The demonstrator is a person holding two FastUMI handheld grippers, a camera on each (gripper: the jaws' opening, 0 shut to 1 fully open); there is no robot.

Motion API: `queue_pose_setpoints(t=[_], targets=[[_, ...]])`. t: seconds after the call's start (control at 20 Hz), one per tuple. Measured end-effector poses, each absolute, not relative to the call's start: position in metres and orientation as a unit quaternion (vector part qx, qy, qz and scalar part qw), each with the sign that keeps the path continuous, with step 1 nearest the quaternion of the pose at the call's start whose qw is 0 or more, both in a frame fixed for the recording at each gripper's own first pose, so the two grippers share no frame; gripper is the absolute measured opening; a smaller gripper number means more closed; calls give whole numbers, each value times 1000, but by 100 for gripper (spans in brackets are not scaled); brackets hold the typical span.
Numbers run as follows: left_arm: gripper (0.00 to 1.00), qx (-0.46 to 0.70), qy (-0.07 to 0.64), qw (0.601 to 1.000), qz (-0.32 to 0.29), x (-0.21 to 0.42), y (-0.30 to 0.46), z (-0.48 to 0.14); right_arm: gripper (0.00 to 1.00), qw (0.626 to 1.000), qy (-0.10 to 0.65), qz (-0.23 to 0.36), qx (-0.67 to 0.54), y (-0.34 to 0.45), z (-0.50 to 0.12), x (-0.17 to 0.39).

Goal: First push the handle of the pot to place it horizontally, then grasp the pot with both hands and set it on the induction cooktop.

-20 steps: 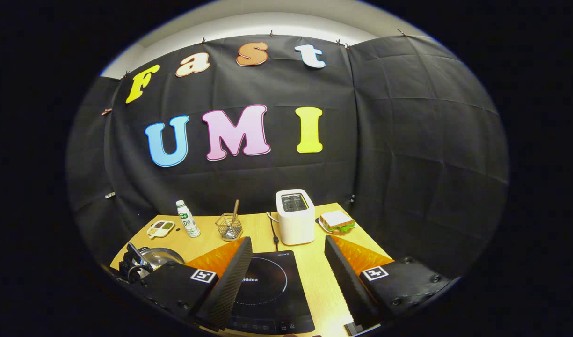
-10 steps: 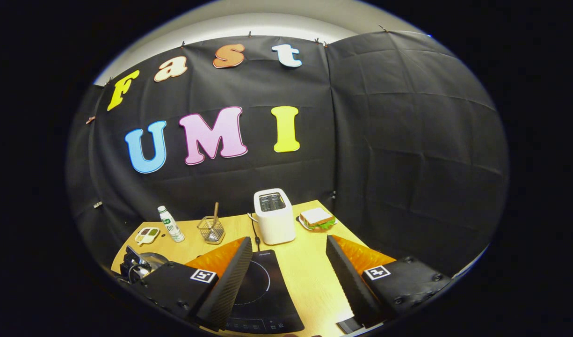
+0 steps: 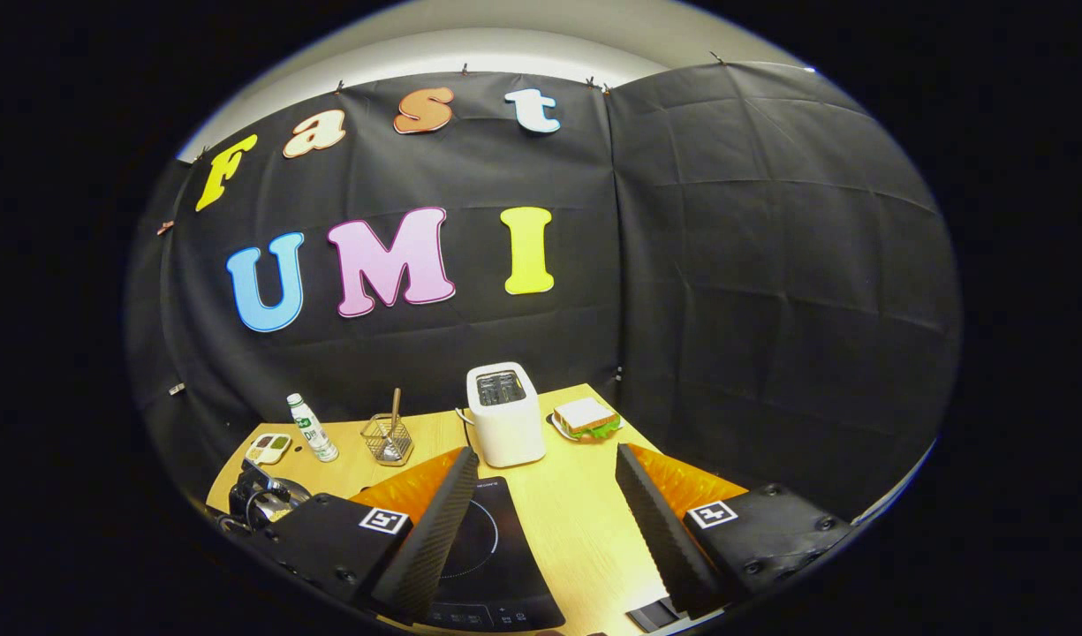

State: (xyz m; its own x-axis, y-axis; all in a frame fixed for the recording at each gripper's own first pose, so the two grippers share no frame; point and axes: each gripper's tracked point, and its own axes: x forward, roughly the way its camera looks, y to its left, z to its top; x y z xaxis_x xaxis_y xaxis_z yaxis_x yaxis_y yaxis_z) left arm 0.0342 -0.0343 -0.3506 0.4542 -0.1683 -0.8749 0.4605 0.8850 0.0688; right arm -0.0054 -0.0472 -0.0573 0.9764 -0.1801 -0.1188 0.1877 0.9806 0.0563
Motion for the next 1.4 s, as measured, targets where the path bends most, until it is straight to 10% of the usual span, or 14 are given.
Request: queue_pose_setpoints(t=[1.4], targets=[[5, 139, 459, 860, -176, 113, -53, -341, 99, 993, 83, -86, 4, -42, -70, -12]])
